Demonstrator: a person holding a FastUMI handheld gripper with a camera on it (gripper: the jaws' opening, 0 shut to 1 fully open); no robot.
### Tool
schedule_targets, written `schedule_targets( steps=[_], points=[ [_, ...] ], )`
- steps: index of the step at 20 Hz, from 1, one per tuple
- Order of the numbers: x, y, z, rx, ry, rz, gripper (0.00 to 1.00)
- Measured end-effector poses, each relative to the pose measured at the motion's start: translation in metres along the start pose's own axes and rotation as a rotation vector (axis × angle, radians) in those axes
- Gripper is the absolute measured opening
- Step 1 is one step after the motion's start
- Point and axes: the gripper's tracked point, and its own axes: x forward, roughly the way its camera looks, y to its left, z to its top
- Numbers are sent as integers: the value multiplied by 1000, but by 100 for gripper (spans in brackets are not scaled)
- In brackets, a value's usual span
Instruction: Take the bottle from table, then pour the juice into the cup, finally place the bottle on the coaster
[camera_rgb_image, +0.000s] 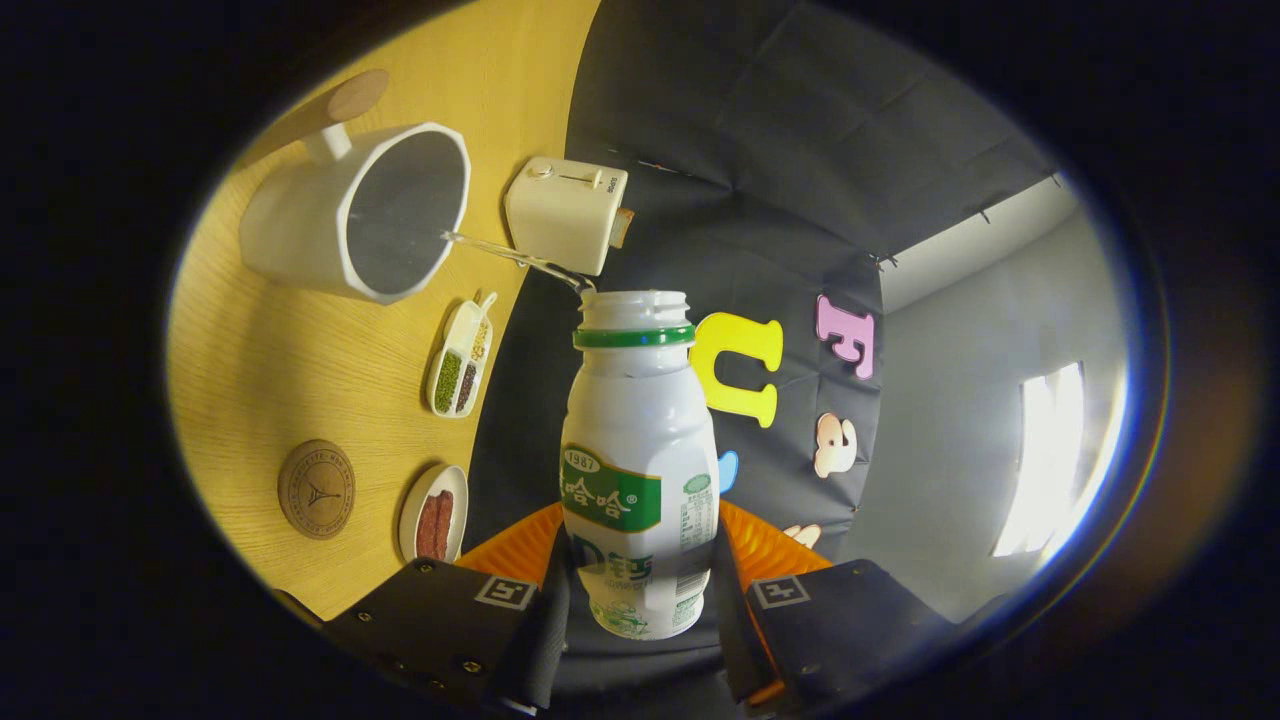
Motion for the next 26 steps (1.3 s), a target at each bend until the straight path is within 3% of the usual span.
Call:
schedule_targets(
  steps=[26],
  points=[
    [2, -10, 4, -178, -51, -60, 64]
  ],
)
